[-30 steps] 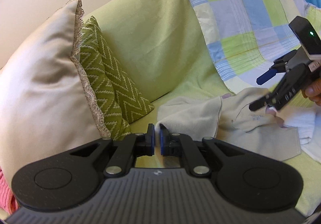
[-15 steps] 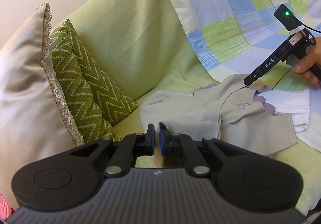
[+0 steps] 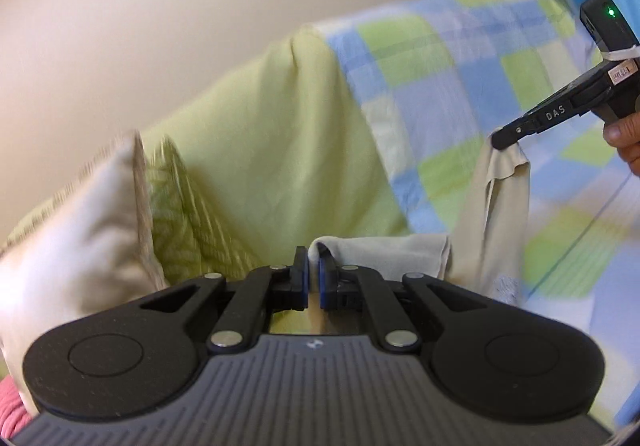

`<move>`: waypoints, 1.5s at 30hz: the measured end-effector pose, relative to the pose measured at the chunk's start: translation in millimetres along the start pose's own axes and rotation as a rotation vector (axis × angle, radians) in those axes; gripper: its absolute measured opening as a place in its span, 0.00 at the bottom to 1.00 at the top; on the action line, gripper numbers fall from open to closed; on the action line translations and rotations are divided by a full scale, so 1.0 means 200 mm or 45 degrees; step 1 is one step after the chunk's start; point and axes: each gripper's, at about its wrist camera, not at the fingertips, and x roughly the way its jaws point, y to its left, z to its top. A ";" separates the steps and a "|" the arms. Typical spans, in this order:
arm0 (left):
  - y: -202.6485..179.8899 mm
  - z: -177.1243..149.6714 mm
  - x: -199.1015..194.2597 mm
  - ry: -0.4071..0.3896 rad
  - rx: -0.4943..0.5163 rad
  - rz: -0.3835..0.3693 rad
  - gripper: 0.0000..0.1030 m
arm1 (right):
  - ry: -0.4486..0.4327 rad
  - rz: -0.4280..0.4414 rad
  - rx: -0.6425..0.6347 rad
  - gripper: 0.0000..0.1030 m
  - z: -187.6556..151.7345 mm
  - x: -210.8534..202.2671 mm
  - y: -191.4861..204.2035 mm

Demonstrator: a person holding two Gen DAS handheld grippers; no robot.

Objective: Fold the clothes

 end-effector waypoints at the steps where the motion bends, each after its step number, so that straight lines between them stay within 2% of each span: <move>1: -0.01 0.07 -0.05 -0.032 -0.009 -0.014 0.03 | -0.041 -0.018 -0.033 0.01 0.08 -0.10 0.00; 4: -0.09 0.24 -0.20 -0.119 -0.063 -0.091 0.03 | -0.109 -0.095 -0.108 0.01 0.24 -0.36 -0.06; 8: -0.30 0.40 -0.38 -0.182 -0.135 -0.267 0.03 | -0.131 -0.222 -0.171 0.01 0.35 -0.72 -0.27; 10: -0.45 0.44 -0.43 -0.176 -0.169 -0.376 0.03 | -0.130 -0.281 -0.188 0.01 0.38 -0.86 -0.36; 12: -0.64 0.45 -0.46 -0.161 -0.151 -0.480 0.03 | -0.128 -0.336 -0.208 0.01 0.37 -0.99 -0.42; 15: -0.94 0.44 -0.45 -0.114 -0.156 -0.640 0.03 | -0.115 -0.396 -0.236 0.02 0.39 -1.09 -0.54; 18: -1.22 0.39 -0.38 -0.030 -0.172 -0.788 0.04 | -0.079 -0.419 -0.278 0.02 0.38 -1.06 -0.65; 21: -1.51 0.31 -0.22 0.095 -0.141 -0.960 0.13 | 0.045 -0.355 -0.291 0.02 0.33 -0.84 -0.76; 22: -1.60 0.29 -0.17 0.135 -0.131 -1.008 0.24 | 0.084 -0.356 -0.298 0.09 0.29 -0.75 -0.80; 23: -1.66 0.27 -0.13 0.159 -0.117 -1.032 0.27 | 0.109 -0.373 -0.319 0.21 0.24 -0.67 -0.83; 26: -1.76 0.23 -0.01 0.201 -0.074 -1.054 0.29 | 0.115 -0.413 -0.291 0.23 0.12 -0.62 -0.97; 28: -1.77 0.22 0.08 0.211 -0.054 -1.053 0.31 | 0.124 -0.431 -0.242 0.26 0.00 -0.68 -1.07; 32: -1.76 0.25 0.26 0.223 -0.004 -1.028 0.33 | 0.186 -0.516 -0.104 0.34 -0.24 -0.91 -1.28; 35: -1.73 0.33 0.36 0.206 0.043 -1.009 0.37 | 0.201 -0.545 0.076 0.38 -0.42 -1.16 -1.42; 37: -1.72 0.38 0.43 0.192 0.065 -0.986 0.47 | 0.214 -0.580 0.147 0.40 -0.52 -1.32 -1.47; 38: -1.72 0.41 0.47 0.196 0.072 -0.975 0.48 | 0.221 -0.598 0.175 0.40 -0.58 -1.39 -1.49; 42: -1.77 0.48 0.68 0.231 0.085 -0.978 0.48 | 0.237 -0.585 0.249 0.43 -0.71 -1.59 -1.51; 45: -1.84 0.50 0.86 0.225 0.115 -0.948 0.48 | 0.268 -0.560 0.258 0.43 -0.79 -1.61 -1.53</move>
